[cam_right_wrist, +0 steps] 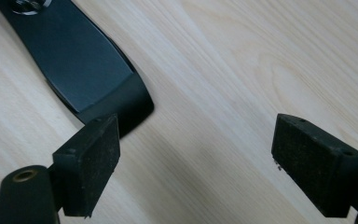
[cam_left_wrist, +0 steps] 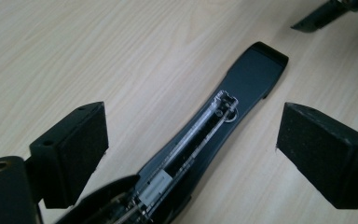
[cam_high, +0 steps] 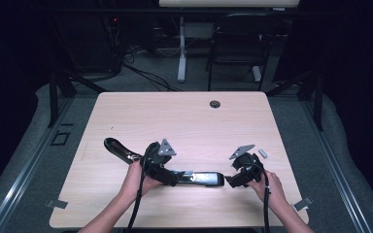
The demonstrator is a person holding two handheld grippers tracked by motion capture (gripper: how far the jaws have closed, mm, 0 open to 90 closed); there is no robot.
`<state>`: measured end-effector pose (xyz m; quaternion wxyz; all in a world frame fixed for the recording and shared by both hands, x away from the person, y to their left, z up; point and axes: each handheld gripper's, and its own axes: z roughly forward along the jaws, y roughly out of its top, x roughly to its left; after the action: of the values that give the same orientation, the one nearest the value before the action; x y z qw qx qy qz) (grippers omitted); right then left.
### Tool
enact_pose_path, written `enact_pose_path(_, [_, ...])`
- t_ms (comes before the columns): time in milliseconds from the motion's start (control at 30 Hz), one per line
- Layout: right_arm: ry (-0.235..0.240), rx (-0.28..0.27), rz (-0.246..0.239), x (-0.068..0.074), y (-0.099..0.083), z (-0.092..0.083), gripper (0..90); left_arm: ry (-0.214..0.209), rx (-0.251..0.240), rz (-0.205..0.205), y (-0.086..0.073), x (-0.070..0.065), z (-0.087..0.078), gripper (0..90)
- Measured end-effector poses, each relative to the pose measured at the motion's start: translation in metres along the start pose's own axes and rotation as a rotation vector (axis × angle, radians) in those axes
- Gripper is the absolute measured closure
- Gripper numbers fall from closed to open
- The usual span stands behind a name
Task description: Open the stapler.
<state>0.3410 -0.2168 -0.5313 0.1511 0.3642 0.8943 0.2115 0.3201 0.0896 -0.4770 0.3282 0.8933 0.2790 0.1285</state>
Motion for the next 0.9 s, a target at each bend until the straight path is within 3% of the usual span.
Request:
enact_pose_path(100, [0.02,-0.006,0.022,-0.007,-0.002,0.001,9.8,-0.023,0.005,-0.01,-0.01,-0.004,0.0,8.4])
enact_pose_path(167, [0.023,0.019,0.037,-0.011,-0.002,0.002,4.7,-0.022,0.015,0.004,-0.012,-0.006,0.001,8.3])
enact_pose_path(233, [0.027,0.048,0.054,-0.015,-0.003,0.005,0.0,-0.032,0.01,-0.006,-0.012,-0.005,0.001,7.7])
enact_pose_path(400, [0.025,0.083,0.063,-0.021,-0.006,0.007,0.0,-0.041,0.012,-0.015,-0.013,-0.005,0.002,6.8])
enact_pose_path(533, [0.036,0.072,0.079,-0.026,-0.006,0.009,0.1,-0.039,0.032,0.009,-0.016,-0.006,0.007,6.9])
enact_pose_path(733, [0.045,0.091,0.112,-0.034,-0.01,0.011,0.0,-0.028,-0.019,0.019,-0.013,-0.007,-0.003,8.4])
enact_pose_path(900, [0.024,0.094,0.107,-0.038,-0.013,0.007,0.0,-0.039,-0.005,0.038,-0.01,-0.008,0.002,6.3])
